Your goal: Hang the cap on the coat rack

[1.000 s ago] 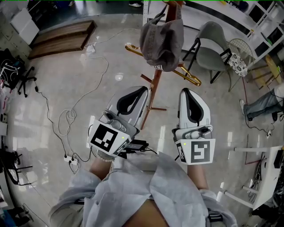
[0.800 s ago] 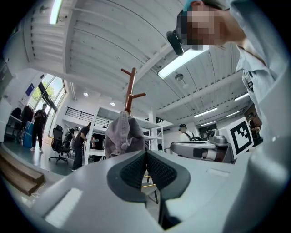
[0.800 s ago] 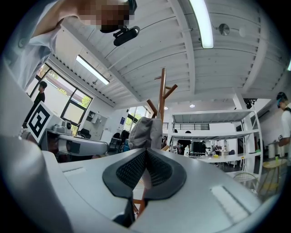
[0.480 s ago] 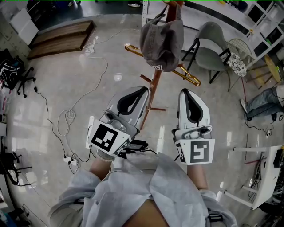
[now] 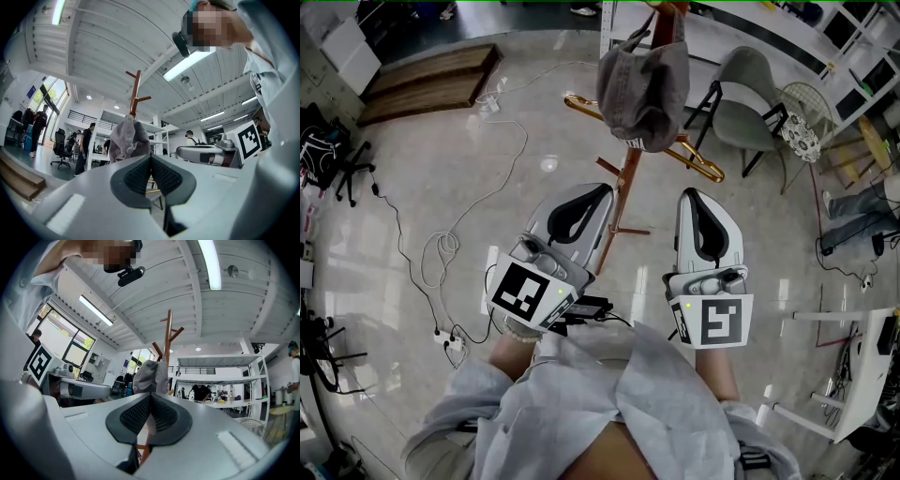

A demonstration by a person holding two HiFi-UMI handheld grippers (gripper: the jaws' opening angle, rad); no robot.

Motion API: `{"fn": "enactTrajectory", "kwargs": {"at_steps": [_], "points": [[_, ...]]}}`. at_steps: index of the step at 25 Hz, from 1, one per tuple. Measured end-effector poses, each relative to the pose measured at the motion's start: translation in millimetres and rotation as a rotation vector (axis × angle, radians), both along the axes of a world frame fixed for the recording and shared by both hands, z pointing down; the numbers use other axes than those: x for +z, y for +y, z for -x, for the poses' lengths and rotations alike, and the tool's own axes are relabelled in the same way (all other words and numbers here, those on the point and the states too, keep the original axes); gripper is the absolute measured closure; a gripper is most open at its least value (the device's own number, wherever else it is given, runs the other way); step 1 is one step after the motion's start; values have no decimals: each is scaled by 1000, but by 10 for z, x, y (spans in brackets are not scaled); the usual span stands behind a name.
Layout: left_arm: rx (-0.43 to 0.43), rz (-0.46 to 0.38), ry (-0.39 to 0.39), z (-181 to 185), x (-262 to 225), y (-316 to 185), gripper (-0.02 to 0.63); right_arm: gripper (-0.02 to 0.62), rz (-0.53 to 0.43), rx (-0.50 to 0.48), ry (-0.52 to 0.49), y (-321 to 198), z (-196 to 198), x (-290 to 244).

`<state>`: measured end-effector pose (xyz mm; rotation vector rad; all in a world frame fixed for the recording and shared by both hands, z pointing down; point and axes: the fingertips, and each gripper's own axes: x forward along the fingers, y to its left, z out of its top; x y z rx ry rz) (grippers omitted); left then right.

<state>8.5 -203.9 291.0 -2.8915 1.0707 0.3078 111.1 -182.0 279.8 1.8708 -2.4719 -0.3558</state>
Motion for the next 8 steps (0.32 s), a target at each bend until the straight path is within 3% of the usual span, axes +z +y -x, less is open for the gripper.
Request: {"fn": "enactTrajectory", "kwargs": {"at_steps": [8], "points": [[0,1,2,-8,7,-12,602,588,10,9,4,-13,-19,28]]}}
